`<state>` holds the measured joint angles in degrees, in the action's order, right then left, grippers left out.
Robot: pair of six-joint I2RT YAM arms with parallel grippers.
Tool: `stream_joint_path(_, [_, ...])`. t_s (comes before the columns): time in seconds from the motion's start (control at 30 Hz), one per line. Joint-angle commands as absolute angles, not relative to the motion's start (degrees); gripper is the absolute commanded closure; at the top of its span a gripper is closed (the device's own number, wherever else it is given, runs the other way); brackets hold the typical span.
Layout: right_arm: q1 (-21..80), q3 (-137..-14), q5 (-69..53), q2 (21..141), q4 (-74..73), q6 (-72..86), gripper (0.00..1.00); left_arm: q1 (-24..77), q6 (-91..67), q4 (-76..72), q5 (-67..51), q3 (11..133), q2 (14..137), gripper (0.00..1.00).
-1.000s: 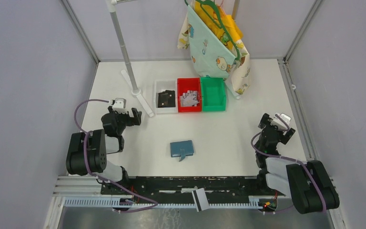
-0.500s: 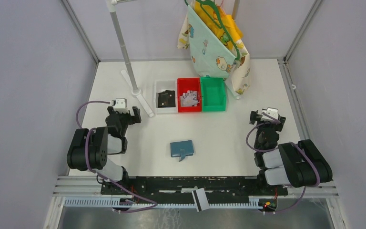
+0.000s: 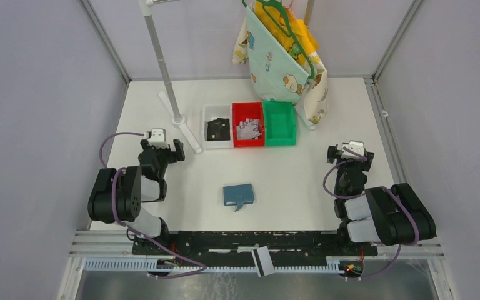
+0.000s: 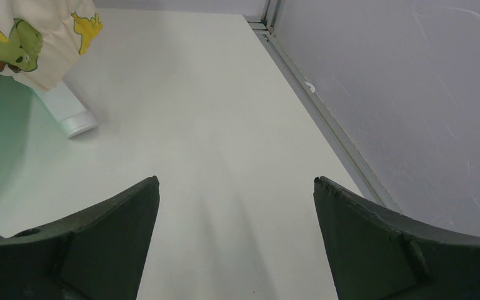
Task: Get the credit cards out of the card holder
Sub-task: Reset both arms
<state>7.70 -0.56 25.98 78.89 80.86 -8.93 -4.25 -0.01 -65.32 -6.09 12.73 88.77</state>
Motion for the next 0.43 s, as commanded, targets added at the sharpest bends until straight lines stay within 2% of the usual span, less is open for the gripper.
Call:
stream_joint_path(0.0, [7.4,5.98,25.27,78.22,82.53,-9.4,0.02,-4.47,1.28,-69.71,-5.19,12.92,88.66,0.0])
stream_joint_path(0.4, [7.33,5.93,24.71,78.38,82.39,-9.39,0.02,-4.43,1.31,-69.79,-5.13,12.92,88.6,0.0])
